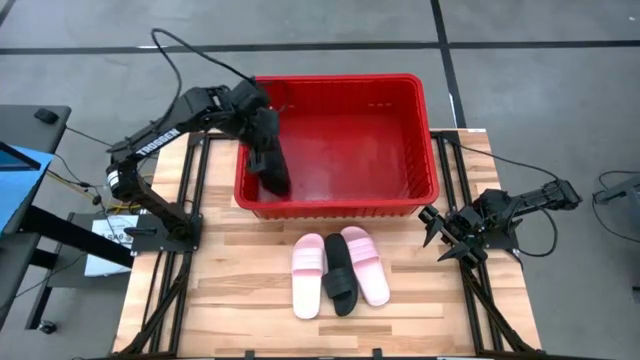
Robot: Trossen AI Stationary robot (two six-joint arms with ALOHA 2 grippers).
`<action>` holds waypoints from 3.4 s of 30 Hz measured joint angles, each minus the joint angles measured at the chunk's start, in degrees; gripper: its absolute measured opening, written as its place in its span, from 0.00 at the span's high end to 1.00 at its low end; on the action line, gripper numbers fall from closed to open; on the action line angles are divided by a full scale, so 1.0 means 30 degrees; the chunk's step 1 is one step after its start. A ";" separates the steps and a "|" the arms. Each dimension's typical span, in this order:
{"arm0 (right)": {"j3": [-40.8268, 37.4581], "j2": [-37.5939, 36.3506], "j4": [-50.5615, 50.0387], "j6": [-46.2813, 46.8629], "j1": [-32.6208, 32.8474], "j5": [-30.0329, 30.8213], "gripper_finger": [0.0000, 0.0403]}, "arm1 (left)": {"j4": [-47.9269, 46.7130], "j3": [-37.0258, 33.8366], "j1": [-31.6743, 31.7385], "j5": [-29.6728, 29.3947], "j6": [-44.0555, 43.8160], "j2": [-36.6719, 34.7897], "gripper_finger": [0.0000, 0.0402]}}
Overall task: Pick and place slides into bin
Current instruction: Put the black slide into the red bin
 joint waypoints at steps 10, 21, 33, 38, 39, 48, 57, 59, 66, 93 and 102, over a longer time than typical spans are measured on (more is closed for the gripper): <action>0.0000 0.0000 0.0000 0.0000 0.0000 0.0000 0.50 | 0.2155 -0.1706 0.0637 -0.1035 0.0948 0.0000 1.00; 0.0000 0.0002 -0.0007 0.0007 -0.0007 0.0000 0.50 | 0.2443 -0.1514 0.0580 -0.1173 0.0877 -0.0015 1.00; 0.0000 0.0000 -0.0002 0.0002 0.0000 0.0000 0.50 | -0.0452 0.3280 -0.1467 -0.1189 -0.0871 -0.0029 0.97; 0.0000 0.0000 -0.0002 0.0005 0.0000 0.0000 0.50 | -0.2254 0.6052 -0.2531 -0.1410 -0.2701 -0.0092 0.91; 0.0000 0.0000 0.0000 0.0002 -0.0007 0.0000 0.50 | -0.2405 0.6494 -0.2752 -0.1392 -0.2963 -0.0219 0.90; 0.0000 0.0007 -0.0005 0.0005 -0.0002 0.0000 0.50 | 0.3581 0.5479 -0.6451 -0.3282 -0.6773 -0.4429 0.91; 0.0000 0.0000 0.0000 0.0002 -0.0007 0.0000 0.50 | 1.1447 -0.3650 -1.2983 -0.9492 -0.9373 -0.8786 0.95; 0.0000 0.0003 -0.0005 0.0000 0.0000 0.0000 0.50 | 1.2749 -0.5525 -1.3951 -1.0419 -1.0191 -0.9232 0.95; 0.0000 0.0004 -0.0004 0.0004 -0.0004 0.0000 0.50 | 1.5046 -0.9167 -1.6488 -1.1434 -1.1669 -0.9849 0.96; 0.0000 0.0000 -0.0007 0.0000 -0.0007 0.0000 0.50 | 1.6001 -1.0121 -1.8186 -1.1665 -0.8106 -0.9875 0.96; 0.0000 0.0007 0.0381 0.1317 0.0042 0.0014 0.50 | 1.6076 -1.0121 -1.7755 -1.1694 -0.8533 -0.9872 0.96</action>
